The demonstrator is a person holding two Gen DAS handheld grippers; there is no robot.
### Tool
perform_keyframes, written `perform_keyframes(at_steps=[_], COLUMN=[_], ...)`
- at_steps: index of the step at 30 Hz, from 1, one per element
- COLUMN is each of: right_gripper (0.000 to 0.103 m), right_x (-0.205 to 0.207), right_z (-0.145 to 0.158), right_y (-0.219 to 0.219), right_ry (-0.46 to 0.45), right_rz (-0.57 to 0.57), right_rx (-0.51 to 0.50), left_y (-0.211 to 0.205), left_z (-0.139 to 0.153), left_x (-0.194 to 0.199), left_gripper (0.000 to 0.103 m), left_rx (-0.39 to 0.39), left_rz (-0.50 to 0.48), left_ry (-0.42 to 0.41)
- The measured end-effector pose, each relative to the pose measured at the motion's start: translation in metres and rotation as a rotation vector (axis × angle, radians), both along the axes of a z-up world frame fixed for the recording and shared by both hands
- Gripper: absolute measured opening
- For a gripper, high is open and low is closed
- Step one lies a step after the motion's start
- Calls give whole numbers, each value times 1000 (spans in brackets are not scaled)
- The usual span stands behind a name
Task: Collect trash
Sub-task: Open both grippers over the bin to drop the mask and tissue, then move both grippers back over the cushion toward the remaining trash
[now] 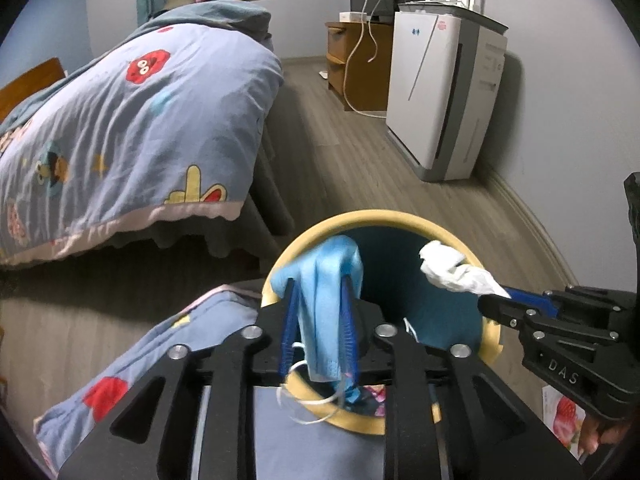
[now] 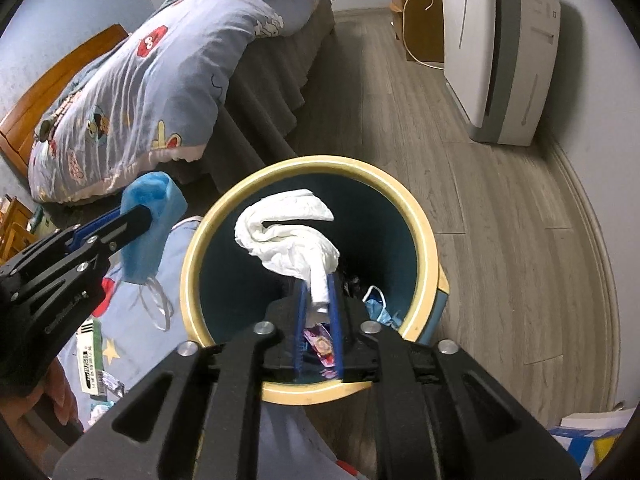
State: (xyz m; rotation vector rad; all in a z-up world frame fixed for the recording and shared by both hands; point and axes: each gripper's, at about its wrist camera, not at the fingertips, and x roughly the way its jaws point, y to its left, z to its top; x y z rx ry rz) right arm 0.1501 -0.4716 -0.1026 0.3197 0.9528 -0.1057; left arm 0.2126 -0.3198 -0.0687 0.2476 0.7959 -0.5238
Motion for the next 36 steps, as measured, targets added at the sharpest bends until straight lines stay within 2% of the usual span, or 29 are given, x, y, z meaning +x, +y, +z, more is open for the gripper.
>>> perform_keyframes(at_steps=[1, 2, 6, 10, 13, 15, 18, 20, 29, 36], right_gripper=[27, 33, 48, 58, 72, 85, 95, 97, 97, 97], right_x=[0, 0, 0, 1, 1, 2, 3, 3, 3, -3], right_z=[0, -1, -2, -2, 1, 3, 6, 7, 19, 46], right_y=[0, 0, 0, 2, 4, 5, 9, 12, 32, 72], right_ry=[4, 6, 13, 19, 10, 4, 2, 2, -10, -55], right_rz=[-3, -7, -11, -11, -9, -10, -6, 5, 48, 119], right_rx=[-1, -1, -3, -13, -29, -37, -54, -59, -102, -101], left_y=[1, 3, 8, 14, 22, 30, 46, 60, 150, 220], left_z=[0, 0, 1, 2, 3, 5, 9, 11, 29, 36], left_x=[0, -1, 0, -1, -4, -8, -14, -20, -54, -88], left_gripper=[40, 45, 51, 60, 68, 76, 83, 88, 91, 92], left_rx=[-2, -7, -5, -5, -3, -3, -8, -5, 10, 63], left_rz=[5, 9, 20, 29, 38, 49, 74, 100, 214, 307], left_ry=[0, -3, -6, -10, -11, -13, -17, -20, -29, -28])
